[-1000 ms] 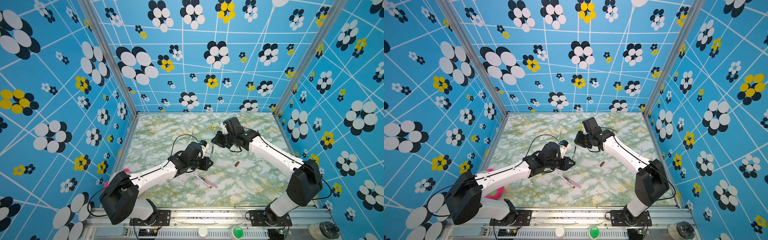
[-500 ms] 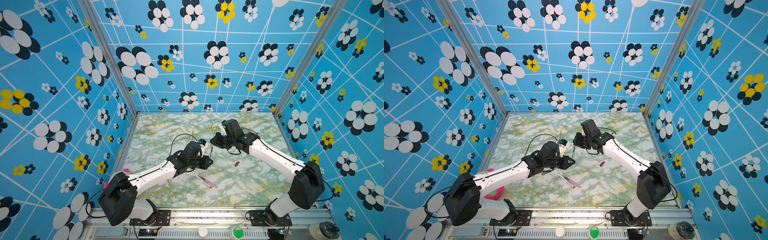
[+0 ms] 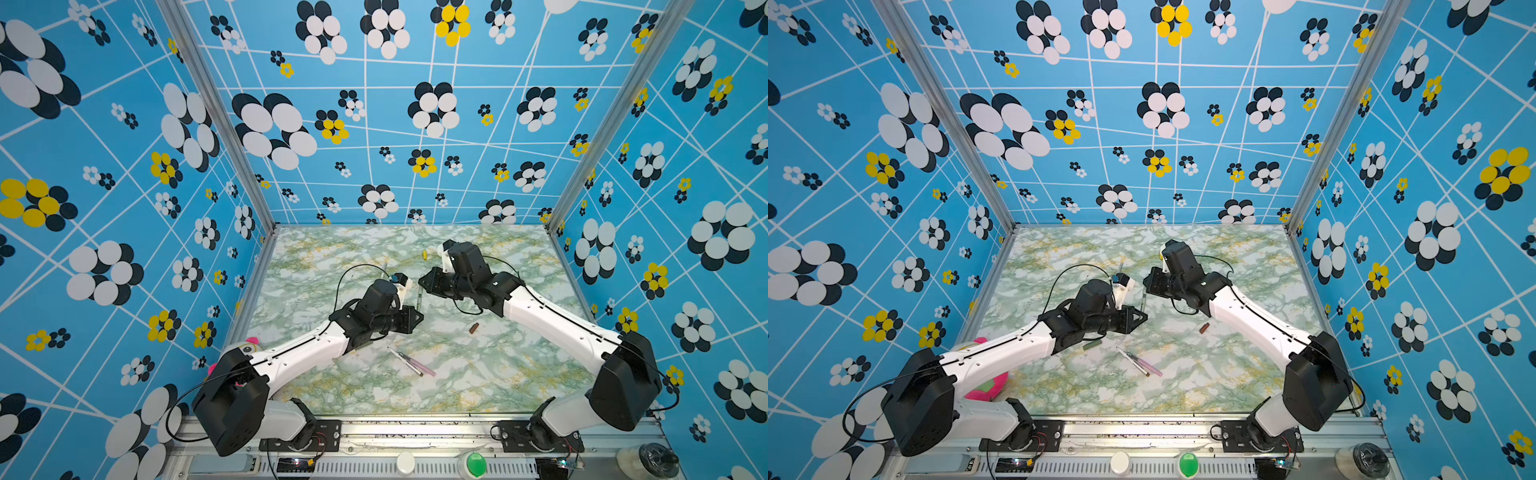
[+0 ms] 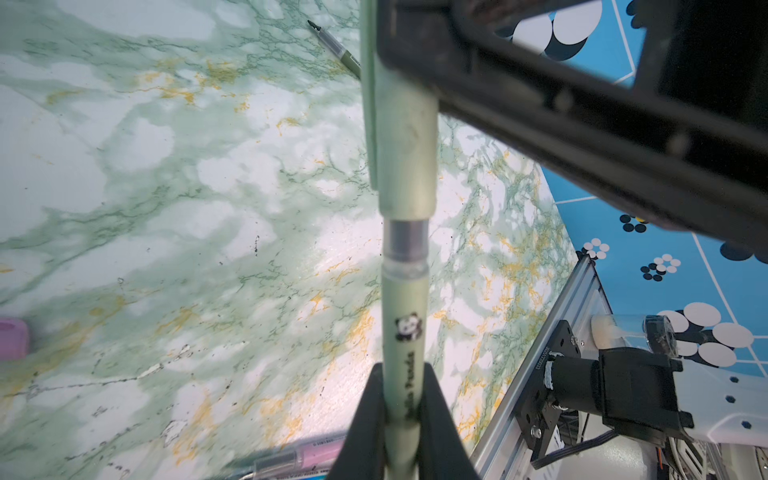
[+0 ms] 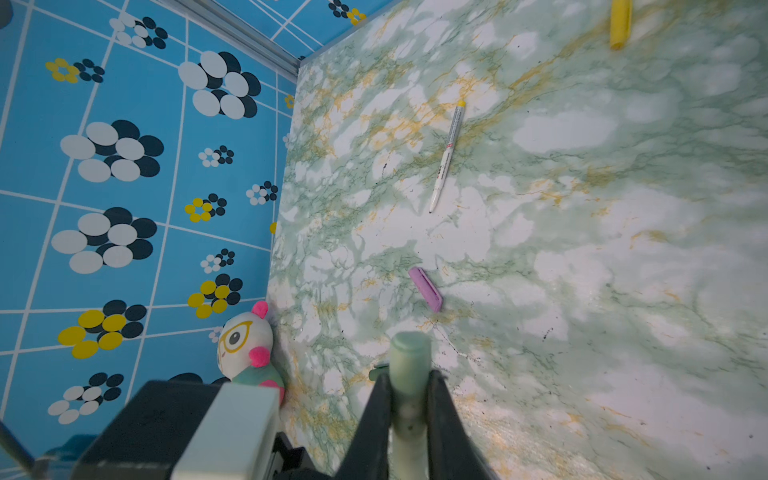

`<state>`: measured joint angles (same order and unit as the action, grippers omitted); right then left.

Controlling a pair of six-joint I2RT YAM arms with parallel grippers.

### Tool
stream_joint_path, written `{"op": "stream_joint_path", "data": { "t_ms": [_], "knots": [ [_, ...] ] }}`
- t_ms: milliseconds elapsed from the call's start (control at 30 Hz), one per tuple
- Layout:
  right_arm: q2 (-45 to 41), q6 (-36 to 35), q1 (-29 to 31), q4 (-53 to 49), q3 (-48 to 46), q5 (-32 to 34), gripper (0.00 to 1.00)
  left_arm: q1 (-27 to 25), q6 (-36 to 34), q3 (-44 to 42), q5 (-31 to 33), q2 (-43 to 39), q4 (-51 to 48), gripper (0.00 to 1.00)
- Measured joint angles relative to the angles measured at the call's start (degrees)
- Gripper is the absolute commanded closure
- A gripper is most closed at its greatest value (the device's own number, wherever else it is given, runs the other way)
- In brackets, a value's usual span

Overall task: Insert the pens into the pen caps
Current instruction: 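Lower the light green cap onto the pen tip with the right gripper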

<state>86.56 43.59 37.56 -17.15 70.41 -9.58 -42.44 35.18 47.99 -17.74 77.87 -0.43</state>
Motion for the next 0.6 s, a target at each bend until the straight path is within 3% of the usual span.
{"op": "stream_joint_path", "data": {
  "t_ms": [333,600],
  "knots": [
    [-0.07,-0.31,1.03,2.62,-1.25,-0.13,0.81,1.01,-0.61,-0.09,0.68,-0.74,-0.02,1.0],
    [-0.13,-0.42,1.55,0.72,-1.25,0.17,0.54,1.84,-5.16,0.11,1.64,-0.87,-0.11,1.0]
  ]
}}
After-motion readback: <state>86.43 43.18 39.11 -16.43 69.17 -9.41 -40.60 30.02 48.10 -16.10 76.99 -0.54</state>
